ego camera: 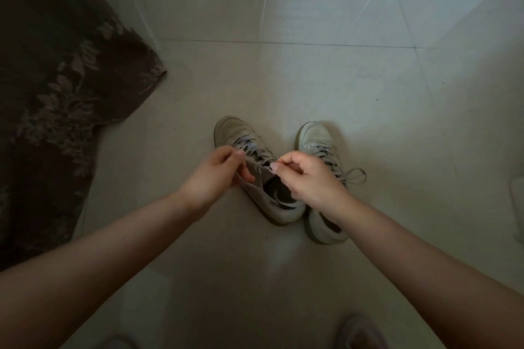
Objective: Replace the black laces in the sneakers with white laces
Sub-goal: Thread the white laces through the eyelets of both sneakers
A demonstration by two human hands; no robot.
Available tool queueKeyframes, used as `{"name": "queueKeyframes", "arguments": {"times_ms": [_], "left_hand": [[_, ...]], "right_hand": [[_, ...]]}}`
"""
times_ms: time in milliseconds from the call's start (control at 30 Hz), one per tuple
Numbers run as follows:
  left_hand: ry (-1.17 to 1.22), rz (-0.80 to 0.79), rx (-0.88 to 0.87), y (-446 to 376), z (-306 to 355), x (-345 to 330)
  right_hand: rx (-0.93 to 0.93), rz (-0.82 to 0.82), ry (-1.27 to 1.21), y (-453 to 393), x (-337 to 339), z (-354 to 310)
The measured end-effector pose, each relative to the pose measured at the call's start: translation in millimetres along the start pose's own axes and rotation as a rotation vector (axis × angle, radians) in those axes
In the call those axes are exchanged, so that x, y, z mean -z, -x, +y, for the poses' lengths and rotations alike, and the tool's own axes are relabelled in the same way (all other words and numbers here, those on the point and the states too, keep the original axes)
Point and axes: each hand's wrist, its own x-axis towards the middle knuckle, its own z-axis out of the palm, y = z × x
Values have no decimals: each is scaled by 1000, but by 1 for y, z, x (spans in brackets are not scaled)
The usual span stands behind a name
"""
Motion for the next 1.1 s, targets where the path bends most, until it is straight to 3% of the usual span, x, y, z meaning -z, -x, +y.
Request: {"name": "queueKeyframes", "arguments": {"times_ms": [100, 233, 333, 433, 500, 667, 767, 833, 900, 1033, 1100], "left_hand": [[330, -151, 255, 1, 6, 5], [74, -309, 388, 2, 3, 16], [-224, -240, 145, 7, 0, 9], [-421, -278, -181, 9, 1, 0], [-713, -274, -361, 9, 1, -2], [-1236, -22, -542, 10, 6, -9], [-1397, -9, -573, 6, 12, -7], [-1195, -45, -603, 3, 10, -3], [-868, -86, -521, 2, 7, -4], [-78, -233, 62, 7, 8, -10], [195, -290, 266, 11, 6, -9]], "right_hand": [[25, -98, -91, 0, 15, -15], [26, -246, 113, -3, 32, -18], [56, -266, 226, -3, 30, -19], [152, -284, 265, 2, 22, -27], [176, -308, 269, 4, 19, -30], [94, -406, 191, 10, 17, -27], [-97, -438, 146, 10, 15, -17], [-170, -424, 202, 9, 15, -9], [-172, -367, 205, 6, 11, -3], [-209, -223, 72, -2, 0, 2], [-258, -212, -71, -3, -2, 3]]}}
